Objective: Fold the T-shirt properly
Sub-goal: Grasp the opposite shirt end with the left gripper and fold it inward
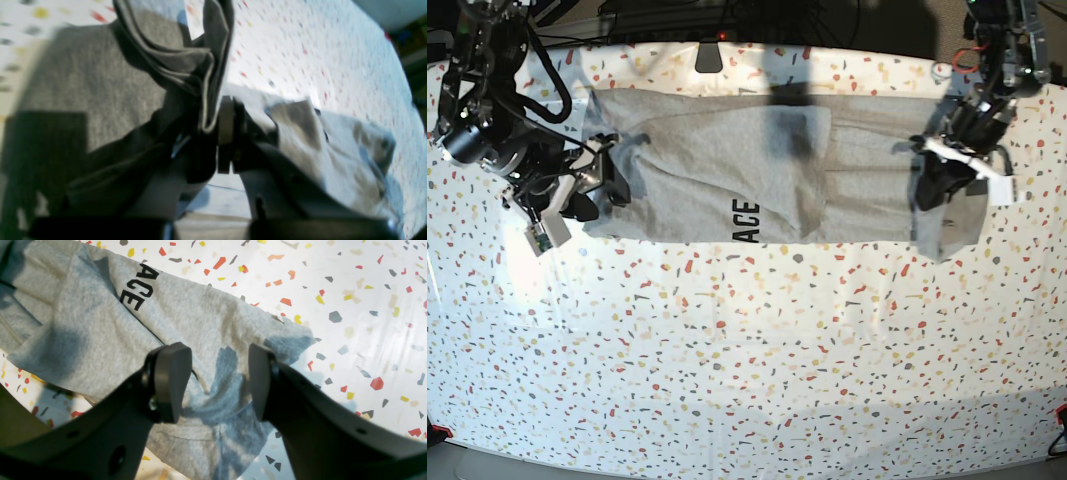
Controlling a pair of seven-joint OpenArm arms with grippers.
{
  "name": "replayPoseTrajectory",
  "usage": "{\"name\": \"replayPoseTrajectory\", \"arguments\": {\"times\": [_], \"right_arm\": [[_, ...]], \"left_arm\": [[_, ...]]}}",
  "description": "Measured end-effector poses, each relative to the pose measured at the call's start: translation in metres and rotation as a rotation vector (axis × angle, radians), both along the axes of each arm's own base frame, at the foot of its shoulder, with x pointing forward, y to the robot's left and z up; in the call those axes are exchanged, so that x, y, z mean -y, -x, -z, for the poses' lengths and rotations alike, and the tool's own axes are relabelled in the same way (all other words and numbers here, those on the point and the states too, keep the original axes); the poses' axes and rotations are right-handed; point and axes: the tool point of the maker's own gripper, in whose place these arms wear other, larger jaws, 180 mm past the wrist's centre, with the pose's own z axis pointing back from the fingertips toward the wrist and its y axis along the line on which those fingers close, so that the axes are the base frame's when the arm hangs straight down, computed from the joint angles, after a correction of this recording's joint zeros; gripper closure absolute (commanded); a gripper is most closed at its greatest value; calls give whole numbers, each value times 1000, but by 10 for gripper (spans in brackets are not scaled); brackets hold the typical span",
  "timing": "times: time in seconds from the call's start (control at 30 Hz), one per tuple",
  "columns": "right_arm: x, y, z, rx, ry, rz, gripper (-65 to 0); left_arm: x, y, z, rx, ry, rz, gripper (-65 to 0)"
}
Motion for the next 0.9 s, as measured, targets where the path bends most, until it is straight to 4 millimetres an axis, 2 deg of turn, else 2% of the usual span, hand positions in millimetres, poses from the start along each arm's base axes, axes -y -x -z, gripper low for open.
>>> {"name": "replayPoseTrajectory", "arguments": {"times": [0.17, 0.27, 0.47, 0.57, 0.6, 0.67, 0.73, 0.9], "right_arm": [[0, 0, 0, 1, -1, 0, -317], [0, 0, 0, 1, -1, 0, -317], [0, 0, 0, 0, 0, 0, -317], [0, 0, 0, 0, 0, 0, -317], [0, 0, 0, 1, 0, 0, -317], [0, 0, 0, 0, 0, 0, -317], [0, 0, 0, 1, 0, 0, -317], [0, 0, 0, 1, -1, 0, -317]], "left_arm": [[48, -2, 5, -8, -9, 117, 0], [59, -8, 8, -24, -24, 101, 0], [90, -9, 7, -14, -56, 188, 0], [109, -8, 3, 3, -43, 243, -214], [118, -6, 0, 21, -38, 284, -257], [136, -1, -10, 73, -22, 377, -271], [144, -2, -22, 105, 34, 409, -271], [132, -18, -53, 186, -54, 405, -271]]}}
